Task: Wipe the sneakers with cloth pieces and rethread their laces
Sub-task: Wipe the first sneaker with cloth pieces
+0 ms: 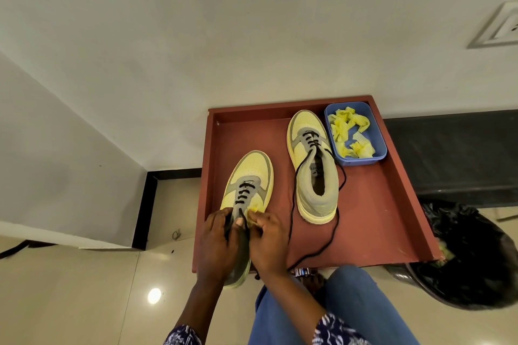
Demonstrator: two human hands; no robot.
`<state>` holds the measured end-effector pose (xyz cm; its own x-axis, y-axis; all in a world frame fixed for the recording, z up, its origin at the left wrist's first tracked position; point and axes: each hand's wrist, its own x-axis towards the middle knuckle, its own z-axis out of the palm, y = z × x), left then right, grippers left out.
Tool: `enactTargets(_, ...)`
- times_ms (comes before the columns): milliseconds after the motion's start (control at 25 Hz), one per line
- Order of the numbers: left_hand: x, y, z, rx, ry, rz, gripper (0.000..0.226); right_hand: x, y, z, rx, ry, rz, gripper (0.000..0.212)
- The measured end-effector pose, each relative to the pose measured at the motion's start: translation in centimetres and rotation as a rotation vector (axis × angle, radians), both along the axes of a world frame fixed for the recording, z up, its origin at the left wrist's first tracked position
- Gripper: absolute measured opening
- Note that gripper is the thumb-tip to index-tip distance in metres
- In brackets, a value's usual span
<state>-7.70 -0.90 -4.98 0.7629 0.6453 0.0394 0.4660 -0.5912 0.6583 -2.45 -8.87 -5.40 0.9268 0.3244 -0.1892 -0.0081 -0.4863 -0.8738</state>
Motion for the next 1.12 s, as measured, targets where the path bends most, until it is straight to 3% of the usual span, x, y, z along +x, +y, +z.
enactTargets(240,0.1,-0.1,0.1,-0.050,0.016,0.040,0.033,-1.7,-1.4,-0.4,0.032,-0.071,0.135,0.028)
enactTargets(520,0.2,-0.1,0.2,-0.051,0.004,0.019,0.032,2.0,-0.1,-0.1,0.105,-0.157,0.100,0.025)
enactTargets(760,0.3,0.0,0.2,-0.025,0.029,0.030,0.034,5.1,0.6,-1.2,0.017,-0.296,0.096,0.026)
enactTargets(1120,0.4,-0.2,0.4,-0.029,0.056,0.038,0.036,4.2,-0.4,-0.8,-0.123,0.040,-0.004,0.035)
